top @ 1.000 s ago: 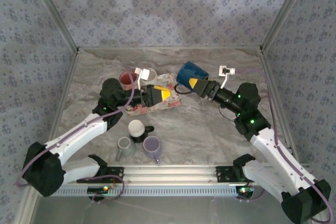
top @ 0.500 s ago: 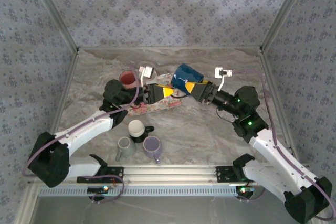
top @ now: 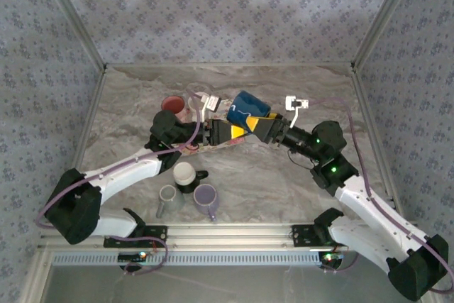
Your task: Turn the mug right side up
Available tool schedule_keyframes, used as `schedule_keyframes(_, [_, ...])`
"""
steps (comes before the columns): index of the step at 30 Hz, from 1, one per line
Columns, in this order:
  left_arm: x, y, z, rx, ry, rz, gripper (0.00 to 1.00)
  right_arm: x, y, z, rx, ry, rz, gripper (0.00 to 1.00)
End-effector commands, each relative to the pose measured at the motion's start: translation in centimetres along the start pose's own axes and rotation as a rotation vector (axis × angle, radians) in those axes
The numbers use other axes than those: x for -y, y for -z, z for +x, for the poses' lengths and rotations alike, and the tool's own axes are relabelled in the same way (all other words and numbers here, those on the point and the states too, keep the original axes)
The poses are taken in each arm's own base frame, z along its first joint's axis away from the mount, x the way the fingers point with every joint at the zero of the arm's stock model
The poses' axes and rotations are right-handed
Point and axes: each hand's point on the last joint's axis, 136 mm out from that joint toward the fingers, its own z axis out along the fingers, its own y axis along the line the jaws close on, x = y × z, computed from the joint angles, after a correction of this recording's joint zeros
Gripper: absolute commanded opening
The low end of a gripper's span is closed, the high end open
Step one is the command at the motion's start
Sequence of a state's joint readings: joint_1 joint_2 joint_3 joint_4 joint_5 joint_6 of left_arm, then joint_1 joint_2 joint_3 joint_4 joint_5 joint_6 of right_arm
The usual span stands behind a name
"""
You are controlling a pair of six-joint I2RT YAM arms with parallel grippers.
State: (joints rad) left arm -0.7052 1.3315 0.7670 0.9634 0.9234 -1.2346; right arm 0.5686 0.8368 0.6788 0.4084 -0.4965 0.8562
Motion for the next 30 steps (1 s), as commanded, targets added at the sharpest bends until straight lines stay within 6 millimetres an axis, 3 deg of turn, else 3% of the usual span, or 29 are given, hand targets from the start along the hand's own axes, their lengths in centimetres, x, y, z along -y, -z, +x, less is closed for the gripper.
schedule_keyframes(1, [2.7, -0.3, -1.5, 0.035, -0.107, 0.057, 0.19, -2.9, 0.4, -0.6, 0.034, 0.061, -0.105, 0.23])
schedule_keyframes(5, [2.7, -0.2, -1.3, 0.030, -0.111, 0.061, 0.00, -2.8, 0.4, -0.2, 0.021, 0.059, -0.105, 0.24])
schedule_keyframes(7, [2.8, -0.2, -1.2, 0.032, -0.120, 0.065, 0.00, -2.6, 0.4, 0.0, 0.017, 0.058, -0.094, 0.33])
schedule_keyframes(8, [2.9, -0.1, -1.2, 0.034, -0.125, 0.065, 0.00, -2.4, 0.4, 0.0, 0.019, 0.058, -0.084, 0.41])
schedule_keyframes(11, [3.0, 0.1, -1.1, 0.035, -0.141, 0.055, 0.00, -1.7, 0.7, 0.0, 0.028, 0.056, -0.039, 0.85])
schedule_keyframes(13, [3.2, 0.2, -1.0, 0.036, -0.152, 0.048, 0.00, -1.1, 1.1, -0.1, 0.045, 0.062, -0.002, 1.00])
schedule_keyframes(18, [2.6, 1.1, -1.1, 0.067, -0.186, -0.016, 0.00, 0.4, 2.9, -0.7, 0.110, 0.079, 0.117, 1.00])
schedule_keyframes(22, [1.8, 2.2, -1.6, 0.106, -0.214, -0.094, 0.00, 2.8, 4.8, -1.1, 0.168, 0.058, 0.260, 1.00])
schedule_keyframes(26, [-2.3, 4.5, -2.6, 0.155, -0.250, -0.459, 0.00, 6.3, 7.6, -0.5, 0.262, -0.028, 0.407, 1.00])
schedule_keyframes(30, [-4.8, 5.8, -3.2, 0.102, -0.390, -0.779, 0.00, 7.2, 8.4, -0.5, 0.286, -0.016, 0.430, 1.00])
